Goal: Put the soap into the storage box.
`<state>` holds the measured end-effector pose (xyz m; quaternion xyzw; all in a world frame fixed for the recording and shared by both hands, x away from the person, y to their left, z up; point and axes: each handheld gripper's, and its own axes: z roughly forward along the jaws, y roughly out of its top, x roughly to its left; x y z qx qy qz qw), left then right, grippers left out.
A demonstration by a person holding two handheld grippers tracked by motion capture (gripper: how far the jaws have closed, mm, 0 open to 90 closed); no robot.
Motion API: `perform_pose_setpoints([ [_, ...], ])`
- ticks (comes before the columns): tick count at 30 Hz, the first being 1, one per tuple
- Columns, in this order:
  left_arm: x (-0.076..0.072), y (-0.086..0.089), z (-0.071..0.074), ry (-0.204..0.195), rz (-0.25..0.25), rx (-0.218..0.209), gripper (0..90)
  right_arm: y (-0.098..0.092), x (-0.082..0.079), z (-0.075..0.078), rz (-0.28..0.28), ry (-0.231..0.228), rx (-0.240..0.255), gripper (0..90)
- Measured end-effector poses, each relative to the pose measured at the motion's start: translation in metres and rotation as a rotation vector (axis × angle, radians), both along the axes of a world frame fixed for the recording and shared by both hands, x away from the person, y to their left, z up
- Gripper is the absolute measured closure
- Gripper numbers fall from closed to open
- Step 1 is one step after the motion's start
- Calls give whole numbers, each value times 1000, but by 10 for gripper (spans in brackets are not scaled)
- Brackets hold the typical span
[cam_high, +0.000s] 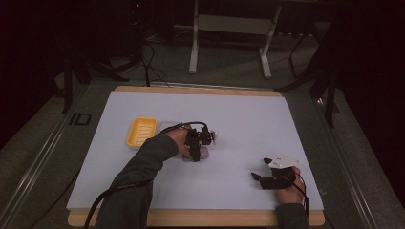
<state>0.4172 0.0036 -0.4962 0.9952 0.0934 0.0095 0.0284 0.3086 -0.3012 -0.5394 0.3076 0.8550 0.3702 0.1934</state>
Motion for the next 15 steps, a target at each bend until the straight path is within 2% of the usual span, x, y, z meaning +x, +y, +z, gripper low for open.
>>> perform_pose_setpoints([
  [15, 0, 9, 6, -11, 2, 1, 500, 0, 0, 0, 0, -1, 0, 218],
])
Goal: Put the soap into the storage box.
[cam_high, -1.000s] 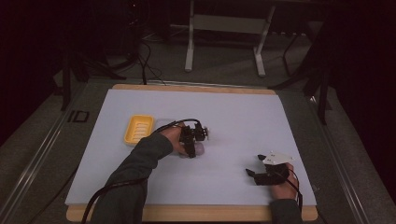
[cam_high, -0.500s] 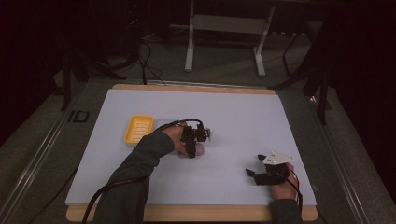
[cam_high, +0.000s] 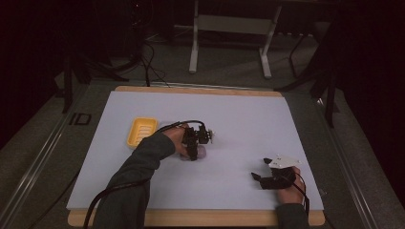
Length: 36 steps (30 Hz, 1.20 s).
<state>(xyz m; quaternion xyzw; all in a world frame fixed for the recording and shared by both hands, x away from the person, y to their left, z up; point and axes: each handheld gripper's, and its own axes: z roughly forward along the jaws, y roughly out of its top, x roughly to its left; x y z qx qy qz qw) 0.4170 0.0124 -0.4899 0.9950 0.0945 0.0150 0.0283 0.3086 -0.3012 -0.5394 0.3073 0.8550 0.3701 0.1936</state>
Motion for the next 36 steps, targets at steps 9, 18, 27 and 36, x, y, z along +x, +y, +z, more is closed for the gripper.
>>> perform_pose_setpoints([
  [9, 0, 7, 7, -15, 8, -1, 500, 0, 0, 0, 0, -1, 0, 218],
  [18, 4, 18, 16, -40, 32, 2, 501, 0, 0, 0, 0, -2, 0, 218],
  [27, 7, 28, 24, -47, 54, 7, 500, 0, 0, 0, 0, -3, -2, 219],
  [36, 9, 37, 29, -52, 73, 7, 500, -1, -1, 0, -2, -11, 8, 218],
])
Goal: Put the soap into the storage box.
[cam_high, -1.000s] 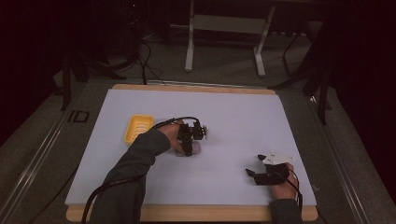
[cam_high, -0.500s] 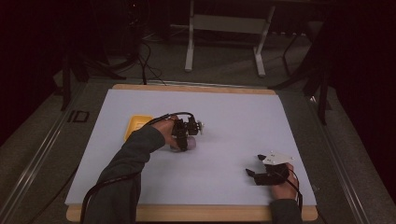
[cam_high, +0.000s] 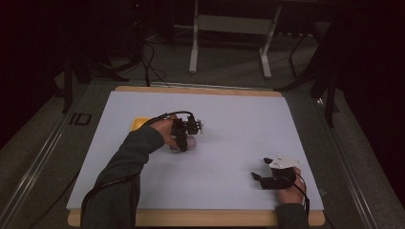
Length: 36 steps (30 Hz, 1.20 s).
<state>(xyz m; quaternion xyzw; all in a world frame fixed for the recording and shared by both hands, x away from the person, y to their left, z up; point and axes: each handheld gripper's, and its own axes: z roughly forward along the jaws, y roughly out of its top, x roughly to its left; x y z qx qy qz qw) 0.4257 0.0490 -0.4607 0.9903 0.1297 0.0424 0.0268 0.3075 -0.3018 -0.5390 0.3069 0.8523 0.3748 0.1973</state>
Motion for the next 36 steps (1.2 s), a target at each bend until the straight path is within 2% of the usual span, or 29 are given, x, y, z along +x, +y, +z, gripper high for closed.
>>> perform_pose_setpoints([
  [6, 1, 7, 5, -8, 18, -2, 500, -1, 0, 0, 2, -5, 8, 218],
  [9, 2, 10, 7, -7, 21, -3, 500, -1, -1, 0, 3, -6, 12, 218],
  [13, 5, 16, 10, -4, 39, -27, 500, -1, 0, 0, 4, -7, 12, 218],
  [20, 7, 24, 13, 2, 61, -29, 500, -1, 0, 0, 3, -4, 11, 219],
  [31, 12, 38, 13, 9, 100, -16, 500, -1, 0, 0, 2, -4, 12, 219],
  [36, 15, 45, 13, 19, 129, -36, 500, -1, 0, 0, 1, -4, 13, 219],
])
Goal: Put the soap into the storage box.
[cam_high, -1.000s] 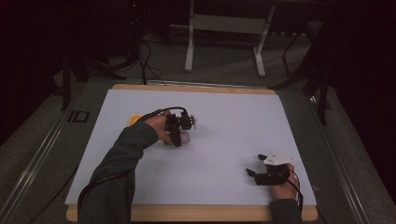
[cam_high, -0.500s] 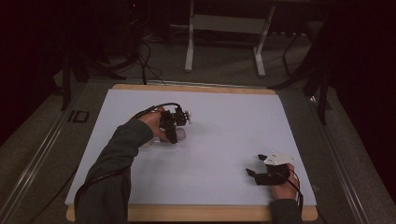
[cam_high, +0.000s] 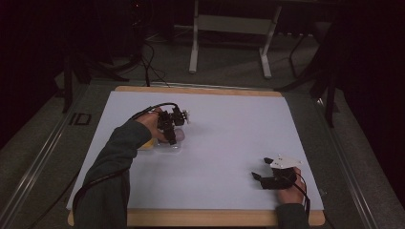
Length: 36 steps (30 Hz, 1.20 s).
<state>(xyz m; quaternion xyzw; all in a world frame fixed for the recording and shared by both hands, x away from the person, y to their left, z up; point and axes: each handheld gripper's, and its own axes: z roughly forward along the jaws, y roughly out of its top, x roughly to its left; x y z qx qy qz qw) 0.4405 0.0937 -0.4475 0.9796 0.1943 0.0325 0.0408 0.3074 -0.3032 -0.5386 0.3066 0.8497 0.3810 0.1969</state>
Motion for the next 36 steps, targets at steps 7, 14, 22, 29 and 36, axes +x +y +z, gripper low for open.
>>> perform_pose_setpoints([
  [7, 4, 6, -2, 1, 34, 16, 500, 0, 0, 0, 0, 1, 0, 218],
  [14, 9, 15, -3, 21, 96, 12, 500, 0, 0, 0, 0, 2, -2, 218],
  [22, 13, 25, -5, 18, 161, 15, 500, 1, 0, 0, 0, 4, -4, 218],
  [29, 17, 31, -5, 11, 215, 14, 500, 1, 0, 0, 0, 4, -4, 218],
  [36, 20, 37, -6, 17, 282, 15, 500, 1, 0, 0, 1, 3, -4, 218],
])
